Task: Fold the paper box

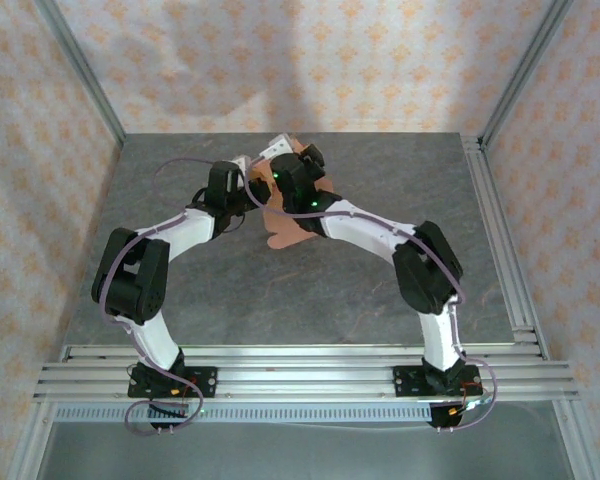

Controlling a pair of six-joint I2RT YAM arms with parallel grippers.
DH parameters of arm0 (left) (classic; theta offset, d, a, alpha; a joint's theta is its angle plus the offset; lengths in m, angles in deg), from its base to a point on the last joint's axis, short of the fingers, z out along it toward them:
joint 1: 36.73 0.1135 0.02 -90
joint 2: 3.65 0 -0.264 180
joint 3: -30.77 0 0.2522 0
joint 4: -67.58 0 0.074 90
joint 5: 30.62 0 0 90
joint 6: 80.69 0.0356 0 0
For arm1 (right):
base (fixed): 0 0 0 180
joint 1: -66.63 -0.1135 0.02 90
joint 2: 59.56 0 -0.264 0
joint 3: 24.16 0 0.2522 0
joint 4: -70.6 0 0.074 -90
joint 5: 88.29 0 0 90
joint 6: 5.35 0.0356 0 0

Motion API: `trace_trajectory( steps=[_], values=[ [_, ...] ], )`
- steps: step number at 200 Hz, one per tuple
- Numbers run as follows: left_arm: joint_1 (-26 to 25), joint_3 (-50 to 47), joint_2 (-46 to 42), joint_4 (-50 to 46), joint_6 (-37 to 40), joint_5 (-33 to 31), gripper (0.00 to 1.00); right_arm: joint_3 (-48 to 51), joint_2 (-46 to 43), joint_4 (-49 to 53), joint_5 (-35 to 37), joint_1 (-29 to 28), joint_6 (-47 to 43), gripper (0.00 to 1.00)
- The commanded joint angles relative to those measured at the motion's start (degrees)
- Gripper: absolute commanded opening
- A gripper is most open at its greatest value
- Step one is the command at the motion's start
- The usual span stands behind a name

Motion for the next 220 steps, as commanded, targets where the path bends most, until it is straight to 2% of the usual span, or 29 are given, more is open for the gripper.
trace_trajectory(
  steps=[1, 8, 41, 71, 84, 103, 145, 220],
  values=[
    [-0.33, 3.01, -0.2, -2.6, -0.97, -1.55, 0.0, 3.39, -7.56, 6.47, -12.69, 1.0, 8.04, 0.61],
    [-0.33, 3.08, -0.2, -2.97, -0.71, -1.59, 0.0, 4.63, -9.63, 8.15, -16.43, 1.68, 9.38, 0.66],
    [-0.07, 3.18, -0.2, -3.14, 1.01, 0.43, 0.0, 9.03, -17.59, 13.72, -33.64, 5.94, 14.93, 0.74],
    [0.45, 3.42, -0.11, -3.58, 4.63, 3.31, 0.0, 11.8, -22.75, 16.12, -55.1, 13.02, 20.23, 0.79],
    [0.85, 3.69, -0.12, -4.03, 5.76, 4.82, 0.0, 12.34, -23.84, 17.3, -62.48, 15.8, 20.08, 0.81],
    [1.16, 3.87, -0.26, -4.73, 7.17, 6.53, 0.0, 11.79, -24.03, 21.18, -69.13, 18.2, 16.19, 0.84],
    [1.1, 4.84, -0.33, -5.51, 9.53, 10.77, 0.0, 6.14, -19.48, 29.62, -70.34, 18.84, 6.29, 0.85],
    [1.07, 5.18, -0.04, -5.75, 10.31, 13.44, 0.0, -4.31, -12.15, 35.33, -65.52, 18.9, 1.52, 0.83]
  ],
)
